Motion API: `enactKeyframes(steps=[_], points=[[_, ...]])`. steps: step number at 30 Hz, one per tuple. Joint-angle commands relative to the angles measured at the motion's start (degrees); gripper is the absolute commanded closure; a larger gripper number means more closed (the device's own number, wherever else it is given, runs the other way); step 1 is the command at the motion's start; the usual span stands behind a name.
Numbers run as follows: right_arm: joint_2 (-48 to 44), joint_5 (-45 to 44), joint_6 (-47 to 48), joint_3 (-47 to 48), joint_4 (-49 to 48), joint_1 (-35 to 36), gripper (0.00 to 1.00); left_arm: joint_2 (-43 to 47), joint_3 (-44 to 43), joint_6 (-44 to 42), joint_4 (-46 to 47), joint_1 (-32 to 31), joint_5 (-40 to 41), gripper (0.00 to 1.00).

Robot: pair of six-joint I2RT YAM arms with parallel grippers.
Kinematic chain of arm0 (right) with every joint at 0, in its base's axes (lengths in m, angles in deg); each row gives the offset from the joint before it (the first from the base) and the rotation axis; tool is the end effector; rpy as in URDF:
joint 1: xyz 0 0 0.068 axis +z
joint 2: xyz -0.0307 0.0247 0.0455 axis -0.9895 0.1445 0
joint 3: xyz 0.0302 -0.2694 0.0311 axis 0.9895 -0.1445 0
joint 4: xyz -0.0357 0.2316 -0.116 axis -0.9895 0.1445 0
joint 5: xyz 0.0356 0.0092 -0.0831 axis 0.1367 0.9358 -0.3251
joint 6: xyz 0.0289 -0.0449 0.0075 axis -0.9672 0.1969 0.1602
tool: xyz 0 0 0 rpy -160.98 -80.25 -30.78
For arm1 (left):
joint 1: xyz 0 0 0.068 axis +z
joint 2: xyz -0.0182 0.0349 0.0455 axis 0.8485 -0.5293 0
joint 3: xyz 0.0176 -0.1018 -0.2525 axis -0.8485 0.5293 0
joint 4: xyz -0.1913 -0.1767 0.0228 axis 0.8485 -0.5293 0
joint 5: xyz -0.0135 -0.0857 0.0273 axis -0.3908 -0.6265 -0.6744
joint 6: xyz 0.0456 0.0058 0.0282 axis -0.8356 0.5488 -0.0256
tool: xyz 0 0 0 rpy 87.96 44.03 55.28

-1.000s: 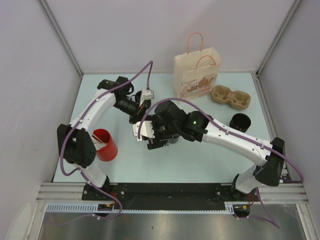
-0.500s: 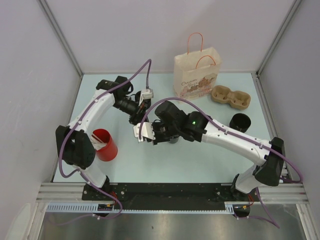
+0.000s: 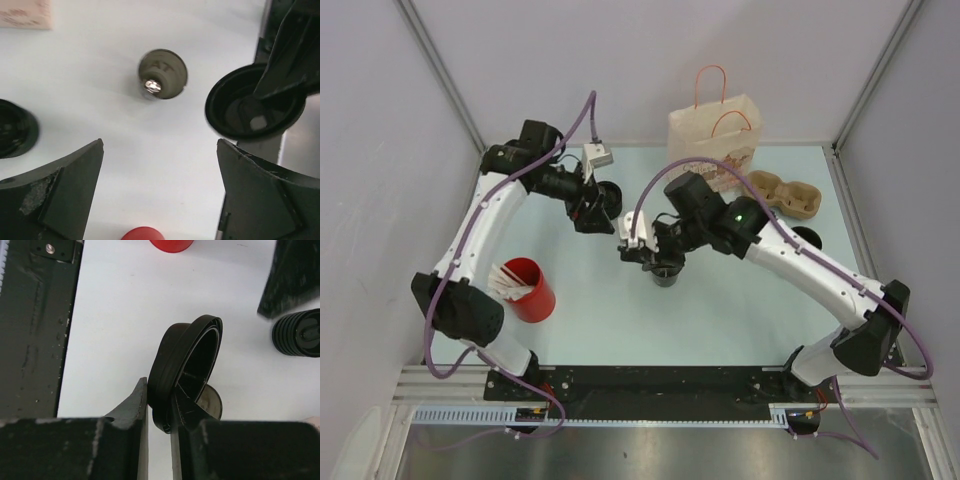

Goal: Pack the takeout coffee

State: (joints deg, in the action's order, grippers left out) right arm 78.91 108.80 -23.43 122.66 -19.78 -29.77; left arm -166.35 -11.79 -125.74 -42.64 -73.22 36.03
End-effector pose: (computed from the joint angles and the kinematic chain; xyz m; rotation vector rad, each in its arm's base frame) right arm 0.1815 0.2592 0.3729 -1.8879 1.3727 0.6538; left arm 0.2946 -0.1090 0.3776 1.3032 1.9731 -1.0113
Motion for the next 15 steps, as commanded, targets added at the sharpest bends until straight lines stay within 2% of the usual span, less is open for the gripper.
enactKeyframes(steps=[1,6,11,15], points=[[-2.18,11.77,-0.46,5.76,7.38,-5.50,1.00,7.08,-0.83,1.05,7.65,1.47,3.29,0.01],[0.45,23.20,1.91,7.09,13.29,-12.97,1.00,9.73,0.23,-6.60,4.06,1.21,-2.48,0.01],[5.12,31.80,7.01,9.72,22.51,-15.09,1.00,10.09,1.55,-15.13,-0.69,-0.19,-10.23,0.01],[7.14,34.20,9.99,10.52,26.21,-15.18,1.00,8.25,2.43,-17.68,-2.53,-4.06,-11.64,0.00]])
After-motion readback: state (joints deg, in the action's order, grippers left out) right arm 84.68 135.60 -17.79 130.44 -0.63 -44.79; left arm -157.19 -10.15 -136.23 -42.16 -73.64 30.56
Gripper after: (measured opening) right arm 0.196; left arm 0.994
